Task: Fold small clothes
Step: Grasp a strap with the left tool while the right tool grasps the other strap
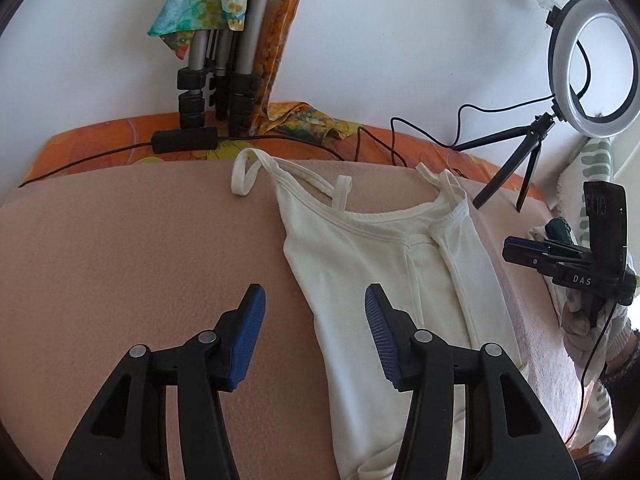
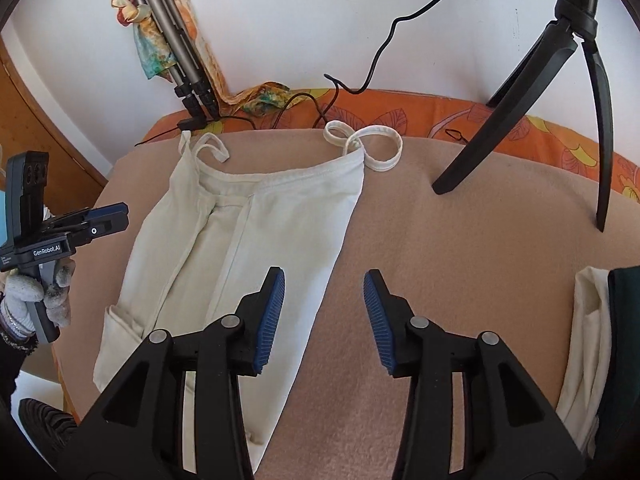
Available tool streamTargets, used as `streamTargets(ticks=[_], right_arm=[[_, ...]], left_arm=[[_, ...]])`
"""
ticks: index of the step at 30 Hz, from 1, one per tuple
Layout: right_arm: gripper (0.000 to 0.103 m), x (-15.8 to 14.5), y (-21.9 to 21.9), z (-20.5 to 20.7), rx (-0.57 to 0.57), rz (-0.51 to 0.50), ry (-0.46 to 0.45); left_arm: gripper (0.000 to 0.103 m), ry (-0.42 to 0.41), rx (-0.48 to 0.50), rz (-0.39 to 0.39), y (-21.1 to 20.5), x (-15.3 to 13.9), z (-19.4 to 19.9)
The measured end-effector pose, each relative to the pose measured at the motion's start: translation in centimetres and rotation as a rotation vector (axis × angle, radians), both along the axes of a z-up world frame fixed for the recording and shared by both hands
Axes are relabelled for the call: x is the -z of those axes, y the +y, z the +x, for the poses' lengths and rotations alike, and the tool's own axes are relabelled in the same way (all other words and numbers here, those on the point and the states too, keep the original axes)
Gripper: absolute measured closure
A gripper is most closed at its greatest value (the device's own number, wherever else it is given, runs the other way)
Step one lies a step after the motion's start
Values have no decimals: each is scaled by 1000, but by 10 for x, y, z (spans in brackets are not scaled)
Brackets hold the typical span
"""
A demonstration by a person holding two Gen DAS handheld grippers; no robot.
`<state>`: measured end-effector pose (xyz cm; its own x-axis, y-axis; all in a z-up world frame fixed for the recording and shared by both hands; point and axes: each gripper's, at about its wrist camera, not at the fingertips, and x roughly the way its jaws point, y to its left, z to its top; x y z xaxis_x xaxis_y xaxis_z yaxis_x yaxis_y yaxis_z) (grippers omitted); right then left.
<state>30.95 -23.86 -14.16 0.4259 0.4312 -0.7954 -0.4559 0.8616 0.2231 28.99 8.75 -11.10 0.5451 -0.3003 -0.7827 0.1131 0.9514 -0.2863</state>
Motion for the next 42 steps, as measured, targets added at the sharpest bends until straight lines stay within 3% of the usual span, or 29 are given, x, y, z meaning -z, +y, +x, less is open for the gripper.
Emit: streamTargets(ticks=[6,12,17,20,22,23,25,27,31,42], right_arm=[[59,18,6,44,14,69,18],[59,23,24,62,-5,20,-18],[59,22,39,73,-22,5,-37],[64,23,40,77,-20,24,-30],[71,25,43,78,-18,13,-36],[79,25,46,78,-21,4,-40],[89,26,49,77,-22,-19,-43],[94,24,49,78,-11,-35,-47],[96,11,48,70,-6,-27,-75],[97,-48,41,15,-30,-1,-164]], left_arm=[[52,6,3,-6,3,19,35],[52,-40,6,106,-8,29,55],[56,-57,12,103,-11,29,63],[62,-65,3,98,-11,29,65],[77,-70,1,96,-13,29,65],[81,-73,2,104,-14,28,65],[98,-87,3,107,-18,26,67],[99,-86,1,72,-15,25,69],[100,-102,-23,8,-10,16,62],[101,-177,-6,-19,-14,-35,7]])
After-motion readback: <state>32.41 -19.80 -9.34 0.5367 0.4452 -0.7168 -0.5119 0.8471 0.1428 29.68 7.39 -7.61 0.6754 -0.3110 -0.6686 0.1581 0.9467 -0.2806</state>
